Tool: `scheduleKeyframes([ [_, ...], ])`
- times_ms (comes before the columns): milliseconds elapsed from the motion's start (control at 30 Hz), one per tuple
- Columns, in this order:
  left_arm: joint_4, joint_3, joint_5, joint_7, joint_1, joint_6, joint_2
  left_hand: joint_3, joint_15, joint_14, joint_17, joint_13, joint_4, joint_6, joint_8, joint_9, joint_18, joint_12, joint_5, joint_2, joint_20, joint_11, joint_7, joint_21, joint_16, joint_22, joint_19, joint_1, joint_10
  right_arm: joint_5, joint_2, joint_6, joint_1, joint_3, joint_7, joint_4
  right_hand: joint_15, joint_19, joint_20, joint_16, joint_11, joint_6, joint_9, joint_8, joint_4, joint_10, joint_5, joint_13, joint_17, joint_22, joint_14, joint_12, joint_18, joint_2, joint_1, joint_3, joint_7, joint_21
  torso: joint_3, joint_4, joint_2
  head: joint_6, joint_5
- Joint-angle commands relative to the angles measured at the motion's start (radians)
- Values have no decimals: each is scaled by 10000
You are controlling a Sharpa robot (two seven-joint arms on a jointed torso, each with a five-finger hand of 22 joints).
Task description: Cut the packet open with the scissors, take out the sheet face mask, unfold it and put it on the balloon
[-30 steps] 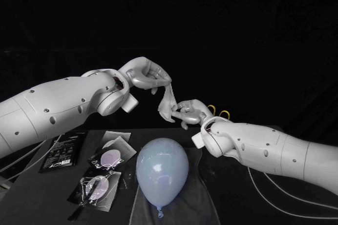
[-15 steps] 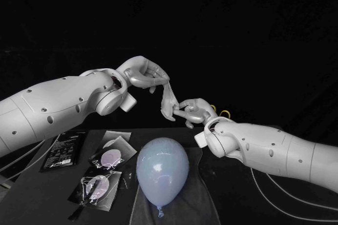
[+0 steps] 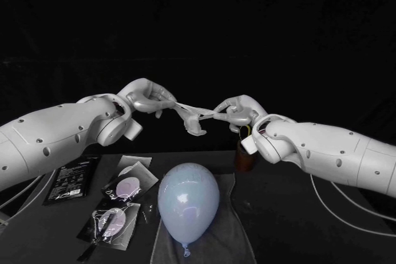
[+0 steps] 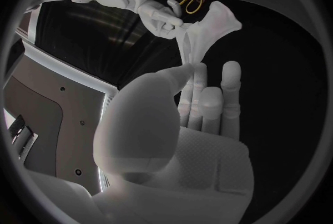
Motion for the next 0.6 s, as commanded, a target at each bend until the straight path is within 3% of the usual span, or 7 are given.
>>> scheduleKeyframes([
  [33,-179,-11,221,385,-182,-483,9,61,-16,90,43,10,7,55,36,1386,207,-50,29,62,-11,-3,43,81,48,39,70,-33,92,-3197,-34,1918,268,-1,-2164,147,-104,110,-20,80,-30,48,328,56,-38,109,39,56,1153,1192,529,60,-58,-26,-122,121,-47,157,-49,-22,-48,0,-23],
  [233,-462,-37,351,647,-420,-798,49,71,-17,100,59,11,0,56,36,1391,202,-54,29,63,-13,-4,42,106,52,62,96,-36,94,-6172,49,3019,796,3,-3792,314,-145,266,-54,118,-73,125,359,115,-114,250,37,154,1338,1257,617,105,-108,-115,-330,342,-95,482,-91,-8,-74,33,1],
  [367,-583,-43,406,747,-475,-946,63,79,-19,103,54,13,-6,56,36,1396,196,-57,29,61,-15,-4,42,133,53,87,123,-42,98,-7743,179,3578,986,5,-4630,307,-165,317,-69,129,-99,155,367,130,-120,286,38,173,1392,1281,642,109,-128,-143,-403,402,-124,601,-83,10,-76,64,25],
  [600,-788,-48,559,854,-512,-1097,61,96,-21,129,94,17,-16,56,35,1406,188,-61,29,60,-19,-5,43,171,60,120,163,-53,111,-9717,378,3694,1178,9,-5765,192,-194,410,-96,161,-139,212,376,149,-135,353,38,204,1541,1327,699,118,-165,-201,-489,485,-165,815,-66,-24,-55,110,37],
])
